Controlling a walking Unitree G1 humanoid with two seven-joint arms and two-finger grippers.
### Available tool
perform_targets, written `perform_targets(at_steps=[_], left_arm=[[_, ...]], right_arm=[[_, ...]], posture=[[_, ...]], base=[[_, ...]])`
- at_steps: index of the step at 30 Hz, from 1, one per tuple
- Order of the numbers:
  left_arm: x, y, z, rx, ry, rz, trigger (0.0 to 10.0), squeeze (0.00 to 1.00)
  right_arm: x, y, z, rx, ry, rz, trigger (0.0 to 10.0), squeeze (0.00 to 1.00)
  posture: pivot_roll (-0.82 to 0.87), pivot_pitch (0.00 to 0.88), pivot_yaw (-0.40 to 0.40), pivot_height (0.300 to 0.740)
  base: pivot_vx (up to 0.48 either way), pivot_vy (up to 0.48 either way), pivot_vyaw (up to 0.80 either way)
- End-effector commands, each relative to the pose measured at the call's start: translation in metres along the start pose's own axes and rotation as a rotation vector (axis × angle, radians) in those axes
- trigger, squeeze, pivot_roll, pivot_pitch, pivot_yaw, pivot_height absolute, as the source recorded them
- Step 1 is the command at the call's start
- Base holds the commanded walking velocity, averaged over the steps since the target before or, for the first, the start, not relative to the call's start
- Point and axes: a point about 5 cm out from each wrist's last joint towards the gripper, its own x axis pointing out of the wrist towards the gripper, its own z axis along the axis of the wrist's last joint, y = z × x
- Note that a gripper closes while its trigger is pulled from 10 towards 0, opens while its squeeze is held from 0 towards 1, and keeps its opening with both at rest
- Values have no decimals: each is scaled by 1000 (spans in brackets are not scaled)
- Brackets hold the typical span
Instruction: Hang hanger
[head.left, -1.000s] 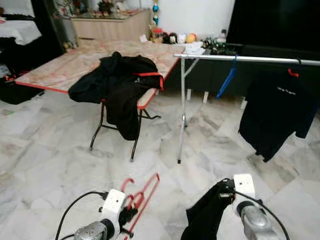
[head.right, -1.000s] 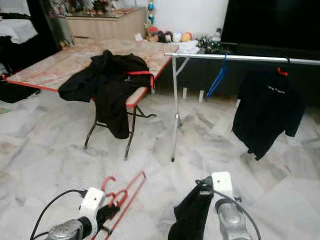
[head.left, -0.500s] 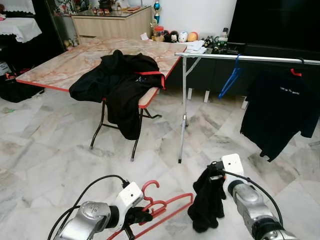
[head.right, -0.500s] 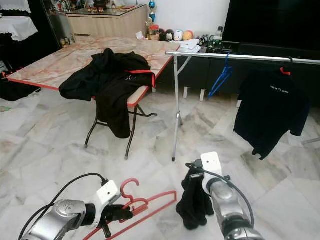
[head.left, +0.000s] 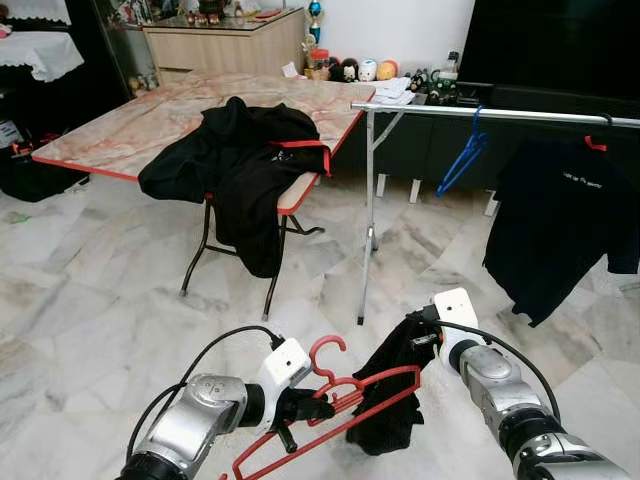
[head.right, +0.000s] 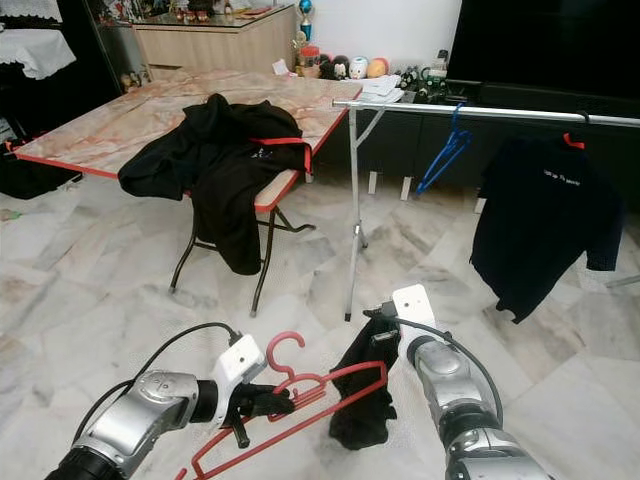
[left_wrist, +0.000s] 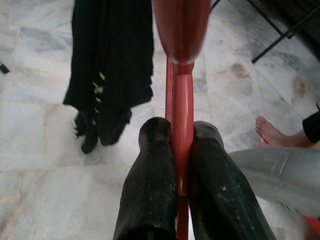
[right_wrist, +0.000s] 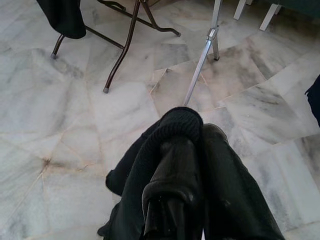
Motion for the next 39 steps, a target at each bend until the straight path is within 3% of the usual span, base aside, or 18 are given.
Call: perform_targets(at_steps=[1, 18, 24, 31, 39], left_arm=[[-1, 5, 3, -2, -12, 27, 10000, 0], [7, 20, 5, -14, -41, 185, 10000, 0], [7, 7, 7, -12, -37, 44, 10000, 0], [11, 20, 8, -16, -42, 163, 10000, 0], [10, 27, 10, -26, -53, 234, 10000, 0]], right_arm=[[2, -2, 14, -5, -29, -4, 10000, 0], [5, 8, 22, 28, -38, 55, 10000, 0], [5, 5, 21, 28, -26, 27, 10000, 0], [6, 8, 34, 31, -61, 49, 10000, 0], [6, 7, 31, 32, -61, 51, 10000, 0]], posture=[[-34, 0, 37, 740], [-36, 0, 38, 740], [-33, 0, 38, 740], [-35, 0, 37, 740], [-40, 0, 38, 740]], base=[[0, 0, 0], [0, 0, 0], [0, 0, 0], [0, 0, 0], [0, 0, 0]])
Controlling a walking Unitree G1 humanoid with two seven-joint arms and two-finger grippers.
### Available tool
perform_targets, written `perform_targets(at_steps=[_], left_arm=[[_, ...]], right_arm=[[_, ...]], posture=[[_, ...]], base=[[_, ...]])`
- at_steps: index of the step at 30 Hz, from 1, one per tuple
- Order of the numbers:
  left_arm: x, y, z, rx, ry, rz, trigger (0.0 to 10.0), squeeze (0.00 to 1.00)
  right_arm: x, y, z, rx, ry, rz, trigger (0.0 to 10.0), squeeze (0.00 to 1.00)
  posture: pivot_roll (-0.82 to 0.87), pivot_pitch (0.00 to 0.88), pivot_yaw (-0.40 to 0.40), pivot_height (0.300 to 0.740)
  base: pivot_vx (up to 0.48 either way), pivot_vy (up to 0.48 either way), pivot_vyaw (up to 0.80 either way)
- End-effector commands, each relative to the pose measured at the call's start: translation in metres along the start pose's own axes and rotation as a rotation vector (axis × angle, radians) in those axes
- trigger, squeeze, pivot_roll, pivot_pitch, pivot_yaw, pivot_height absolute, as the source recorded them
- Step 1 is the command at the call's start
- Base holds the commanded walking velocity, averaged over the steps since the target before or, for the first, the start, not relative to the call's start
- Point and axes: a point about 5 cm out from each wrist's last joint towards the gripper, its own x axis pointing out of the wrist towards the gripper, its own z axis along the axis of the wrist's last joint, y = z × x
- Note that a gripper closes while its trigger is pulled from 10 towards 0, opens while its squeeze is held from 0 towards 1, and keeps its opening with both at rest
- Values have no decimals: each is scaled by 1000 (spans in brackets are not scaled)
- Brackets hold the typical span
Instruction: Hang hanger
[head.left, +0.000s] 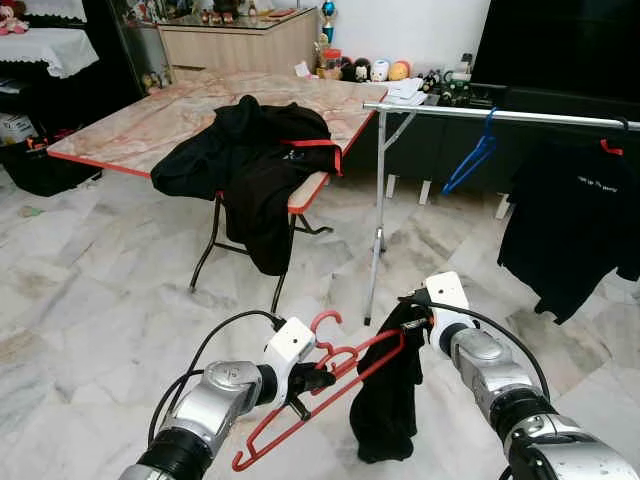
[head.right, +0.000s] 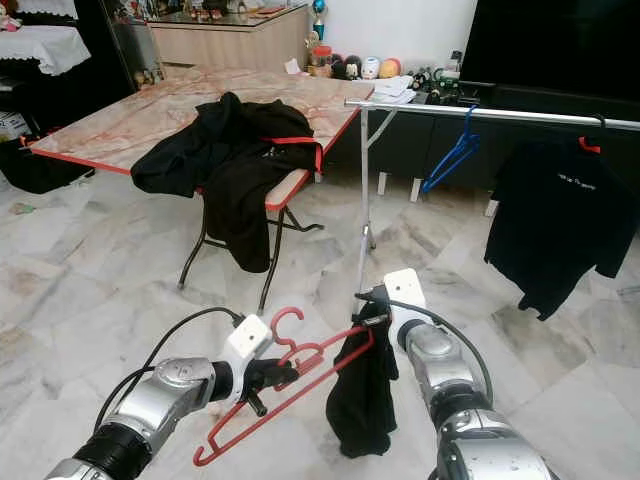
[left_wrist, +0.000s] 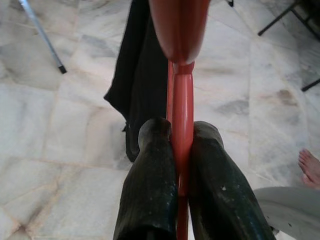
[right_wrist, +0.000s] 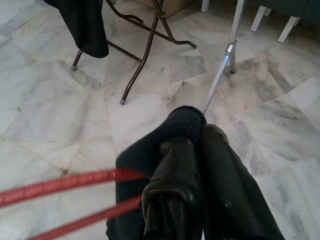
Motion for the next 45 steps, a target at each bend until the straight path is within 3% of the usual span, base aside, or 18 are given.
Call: perform_targets(at_steps=[1, 5, 14, 22, 31, 36, 38, 43, 45], left_arm=[[-1, 7, 2, 20, 2, 44, 10000, 0], [-1, 10, -3, 24, 13, 77, 10000, 0], [1, 2, -3, 8, -4, -22, 10000, 0], [3, 1, 0, 12, -22, -36, 10000, 0], [6, 7, -2, 26, 4, 67, 10000, 0], [8, 12, -5, 26, 37, 140, 10000, 0], [8, 14, -3, 16, 20, 151, 10000, 0], [8, 12, -1, 26, 10, 119, 10000, 0], [8, 10, -2, 17, 4, 93, 10000, 0]], right_arm=[[0, 0, 6, 7, -27, 8, 10000, 0], [0, 2, 3, 0, -26, 36, 10000, 0], [-1, 8, 4, -40, -30, 135, 10000, 0], [-2, 12, 12, -89, -52, 221, 10000, 0], [-9, 8, 19, -134, -84, 276, 10000, 0], [-14, 4, 3, -162, -45, 224, 10000, 0], [-17, 1, -9, -133, -23, 194, 10000, 0], [-25, 14, -9, -172, -57, 335, 10000, 0], [-32, 17, -1, -237, -92, 418, 10000, 0]], posture=[[-40, 0, 39, 740], [-42, 0, 41, 740], [-48, 0, 44, 740], [-50, 0, 46, 740], [-70, 0, 52, 740], [-77, 0, 55, 740], [-77, 0, 55, 740], [-76, 0, 57, 740], [-77, 0, 57, 740]], base=[[0, 0, 0], [0, 0, 0], [0, 0, 0], [0, 0, 0], [0, 0, 0], [0, 0, 0], [0, 0, 0], [0, 0, 0], [0, 0, 0]])
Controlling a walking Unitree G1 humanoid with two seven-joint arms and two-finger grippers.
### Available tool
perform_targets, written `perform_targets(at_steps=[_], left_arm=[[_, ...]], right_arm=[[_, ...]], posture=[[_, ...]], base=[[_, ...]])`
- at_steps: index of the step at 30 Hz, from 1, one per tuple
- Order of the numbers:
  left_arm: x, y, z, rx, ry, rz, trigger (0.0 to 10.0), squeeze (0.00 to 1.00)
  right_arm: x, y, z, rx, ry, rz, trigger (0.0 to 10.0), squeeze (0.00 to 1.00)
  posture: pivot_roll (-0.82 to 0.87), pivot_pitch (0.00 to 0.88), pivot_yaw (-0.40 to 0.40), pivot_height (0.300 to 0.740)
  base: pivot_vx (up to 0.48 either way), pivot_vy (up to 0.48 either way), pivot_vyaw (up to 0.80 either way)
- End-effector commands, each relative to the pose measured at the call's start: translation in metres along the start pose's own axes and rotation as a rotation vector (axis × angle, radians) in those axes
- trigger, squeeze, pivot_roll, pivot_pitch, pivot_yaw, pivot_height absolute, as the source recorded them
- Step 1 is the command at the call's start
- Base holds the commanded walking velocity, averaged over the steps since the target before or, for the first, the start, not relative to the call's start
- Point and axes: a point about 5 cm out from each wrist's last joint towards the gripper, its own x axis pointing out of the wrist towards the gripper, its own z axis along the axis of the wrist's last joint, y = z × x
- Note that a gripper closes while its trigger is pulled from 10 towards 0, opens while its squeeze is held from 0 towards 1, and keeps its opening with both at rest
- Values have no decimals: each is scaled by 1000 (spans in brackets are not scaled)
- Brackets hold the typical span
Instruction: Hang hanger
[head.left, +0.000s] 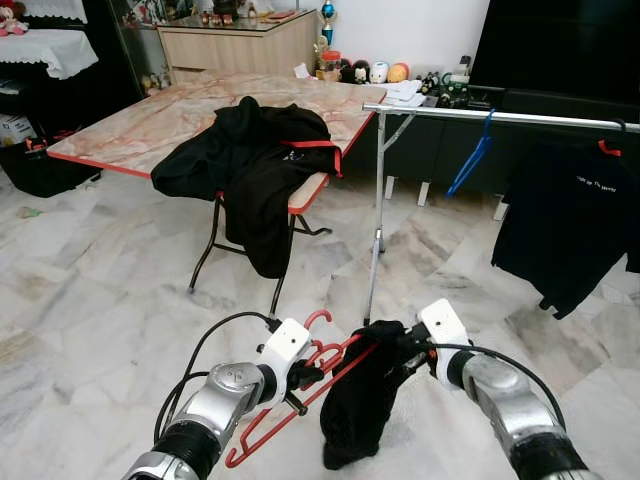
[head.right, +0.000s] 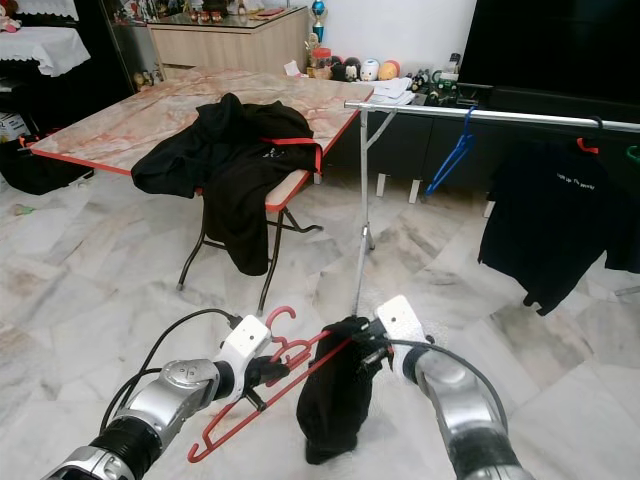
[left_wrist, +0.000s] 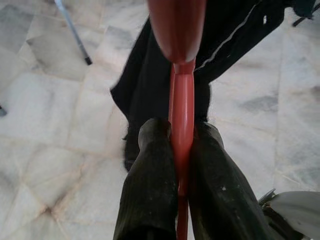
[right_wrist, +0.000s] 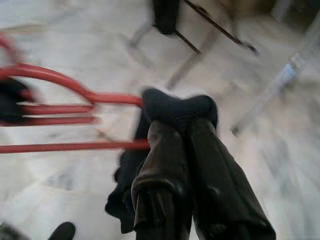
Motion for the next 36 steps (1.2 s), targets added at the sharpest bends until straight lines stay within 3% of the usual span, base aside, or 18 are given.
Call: perform_targets(at_steps=[1, 8, 11, 19, 29, 31, 36], left_arm=[[-2, 2, 5, -3, -30, -20, 10000, 0], [-5, -6, 8, -33, -57, -147, 10000, 0], [-7, -6, 11, -51, -90, -171, 10000, 0], [-12, -10, 17, -45, -114, -242, 10000, 0], [-15, -20, 20, -32, -125, -338, 10000, 0], [-13, -18, 19, -26, -115, -297, 10000, 0], [-9, -9, 17, -13, -91, -185, 10000, 0]], right_arm=[[-3, -1, 19, -59, -66, 42, 10000, 0], [-13, -27, 49, -144, -170, -91, 10000, 0], [-15, -25, 60, -189, -206, -53, 10000, 0], [-14, -39, 56, -272, -130, -162, 10000, 0], [-11, -26, 48, -309, -106, -16, 10000, 0], [-12, -21, 45, -313, -92, 47, 10000, 0], [-13, -19, 47, -298, -96, 61, 10000, 0]], posture=[[-77, 0, 57, 740], [-78, 2, 57, 740], [-75, 5, 58, 740], [-70, 5, 56, 740], [-71, 6, 57, 740], [-72, 6, 57, 740], [-72, 7, 57, 740]], base=[[0, 0, 0], [0, 0, 0], [0, 0, 0], [0, 0, 0], [0, 0, 0], [0, 0, 0], [0, 0, 0]])
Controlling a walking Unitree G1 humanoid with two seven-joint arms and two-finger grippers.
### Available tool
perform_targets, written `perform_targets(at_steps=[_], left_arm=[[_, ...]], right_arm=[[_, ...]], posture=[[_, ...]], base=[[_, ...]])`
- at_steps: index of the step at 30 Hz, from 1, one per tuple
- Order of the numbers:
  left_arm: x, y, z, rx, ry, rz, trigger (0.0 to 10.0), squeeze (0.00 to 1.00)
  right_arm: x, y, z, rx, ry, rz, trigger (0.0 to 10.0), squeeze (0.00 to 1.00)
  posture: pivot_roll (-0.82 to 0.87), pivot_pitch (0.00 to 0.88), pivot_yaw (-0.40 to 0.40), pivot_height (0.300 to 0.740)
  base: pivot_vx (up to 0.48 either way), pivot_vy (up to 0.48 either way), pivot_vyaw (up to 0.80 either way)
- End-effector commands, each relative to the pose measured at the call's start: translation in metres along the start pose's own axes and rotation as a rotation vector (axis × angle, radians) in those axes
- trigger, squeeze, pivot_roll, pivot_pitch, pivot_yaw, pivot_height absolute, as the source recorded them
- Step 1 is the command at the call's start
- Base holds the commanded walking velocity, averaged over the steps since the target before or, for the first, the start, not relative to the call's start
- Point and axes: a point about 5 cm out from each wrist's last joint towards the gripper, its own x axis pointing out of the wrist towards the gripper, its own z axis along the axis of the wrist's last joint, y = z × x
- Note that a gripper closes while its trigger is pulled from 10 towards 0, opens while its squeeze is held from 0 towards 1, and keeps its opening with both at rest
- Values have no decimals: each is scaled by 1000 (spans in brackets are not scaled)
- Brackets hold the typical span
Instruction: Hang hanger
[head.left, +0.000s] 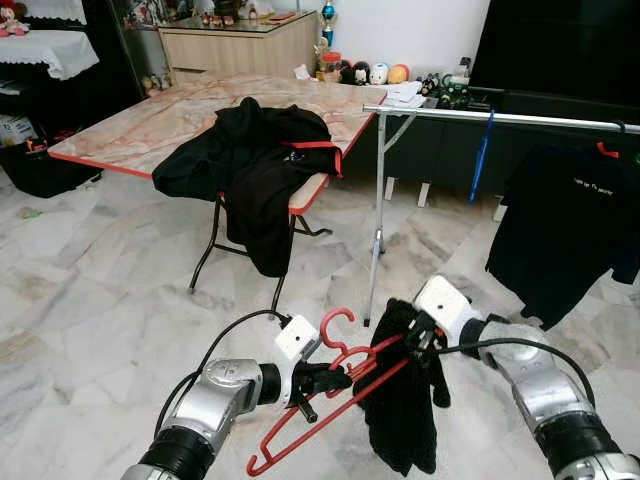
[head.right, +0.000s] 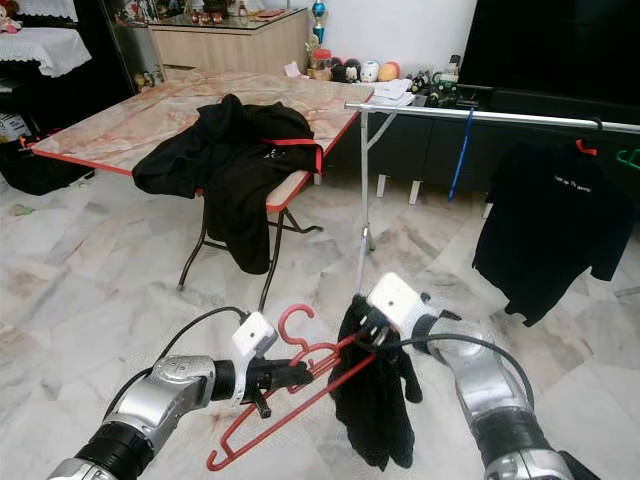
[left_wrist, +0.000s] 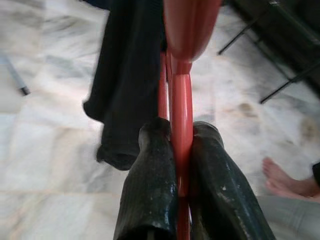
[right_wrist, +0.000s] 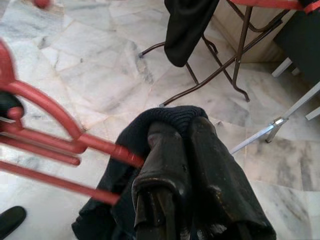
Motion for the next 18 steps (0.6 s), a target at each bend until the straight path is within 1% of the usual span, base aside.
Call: perform_targets(at_steps=[1, 4, 5, 9, 12, 14, 18], left_arm=[[1, 8, 4, 30, 10, 80, 10000, 0], [3, 13, 2, 33, 38, 151, 10000, 0], [4, 14, 1, 22, 48, 170, 10000, 0], [6, 9, 0, 27, 47, 133, 10000, 0], [7, 7, -1, 29, 54, 115, 10000, 0], [8, 8, -3, 30, 57, 137, 10000, 0], [8, 10, -4, 30, 63, 162, 10000, 0]], right_arm=[[-1, 0, 14, -18, -59, 15, 10000, 0], [-3, 7, 15, -19, -70, 54, 10000, 0], [-4, 9, 16, -23, -72, 62, 10000, 0], [-8, 15, 18, -33, -90, 107, 10000, 0], [-13, 23, 22, -57, -112, 183, 10000, 0], [-18, 28, 28, -75, -121, 243, 10000, 0], [-23, 31, 34, -99, -120, 282, 10000, 0]], posture=[[-73, 7, 57, 740], [-73, 7, 57, 740], [-78, 7, 59, 740], [-80, 7, 59, 740], [-81, 7, 60, 740], [-81, 6, 61, 740], [-83, 6, 61, 740]], base=[[0, 0, 0], [0, 0, 0], [0, 0, 0], [0, 0, 0], [0, 0, 0], [0, 0, 0], [0, 0, 0]])
